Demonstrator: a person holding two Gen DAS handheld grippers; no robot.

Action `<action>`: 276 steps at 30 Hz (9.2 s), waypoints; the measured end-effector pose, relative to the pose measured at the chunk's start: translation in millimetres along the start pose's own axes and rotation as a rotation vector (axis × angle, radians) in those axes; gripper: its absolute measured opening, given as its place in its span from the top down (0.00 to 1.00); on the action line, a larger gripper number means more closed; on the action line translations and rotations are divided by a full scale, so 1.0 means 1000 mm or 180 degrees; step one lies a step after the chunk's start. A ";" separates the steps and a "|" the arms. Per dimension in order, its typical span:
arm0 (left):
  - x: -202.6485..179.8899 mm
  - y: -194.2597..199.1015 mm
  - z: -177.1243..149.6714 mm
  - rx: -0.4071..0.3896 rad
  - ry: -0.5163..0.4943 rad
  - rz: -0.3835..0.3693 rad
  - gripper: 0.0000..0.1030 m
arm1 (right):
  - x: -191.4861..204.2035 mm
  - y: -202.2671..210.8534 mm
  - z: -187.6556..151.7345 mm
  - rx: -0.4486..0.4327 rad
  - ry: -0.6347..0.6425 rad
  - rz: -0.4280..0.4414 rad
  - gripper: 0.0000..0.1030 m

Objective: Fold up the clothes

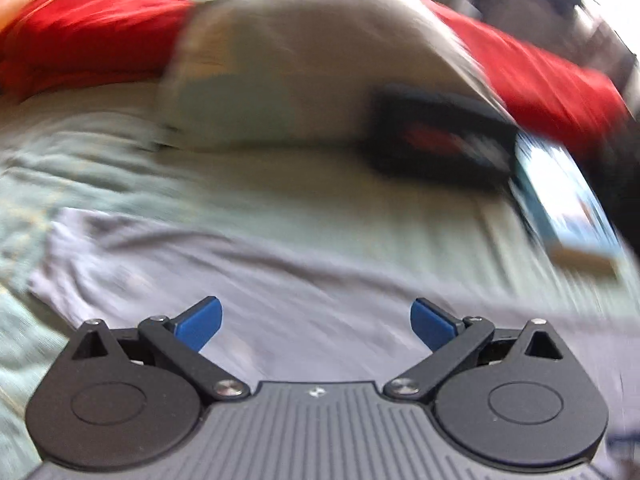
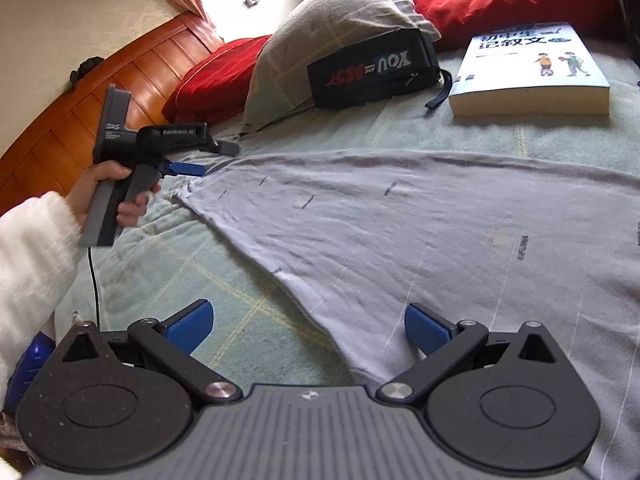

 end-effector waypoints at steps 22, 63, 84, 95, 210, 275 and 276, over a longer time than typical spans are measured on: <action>-0.116 0.195 -0.176 -0.0174 -0.0946 -0.0187 0.02 | 0.016 0.012 0.007 -0.0078 -0.0104 0.0120 0.00; -0.220 0.225 -0.299 -0.0452 -0.1242 -0.0835 0.02 | -0.201 0.208 0.035 -0.0181 -0.0218 -0.0395 0.00; -0.229 0.215 -0.305 -0.0339 -0.1198 -0.0920 0.02 | -0.218 0.166 0.029 0.0064 -0.0940 0.1045 0.00; -0.228 0.210 -0.302 -0.0331 -0.1166 -0.0974 0.02 | -0.223 0.145 0.040 0.0192 -0.0802 0.1053 0.18; -0.285 0.189 -0.251 -0.2168 -0.4425 0.0976 0.96 | 0.026 0.187 -0.141 0.0465 0.2650 -0.1517 0.94; -0.306 0.274 -0.386 -0.2216 -0.4138 0.0342 0.97 | -0.065 0.284 -0.184 -0.0869 -0.0673 -0.0661 0.86; -0.308 0.275 -0.388 -0.2210 -0.4162 0.0318 0.97 | -0.063 0.291 -0.180 -0.0895 -0.0615 -0.0700 0.86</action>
Point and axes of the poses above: each gripper's, at about its wrist camera, not at the fingertips, and y roughly against the way its jaws point, x to its left, z to its top, the point moved 8 cm from there along -y, roughly the way its jaws point, and after that the axes turned 9 degrees about z, right-handed, at the moved point
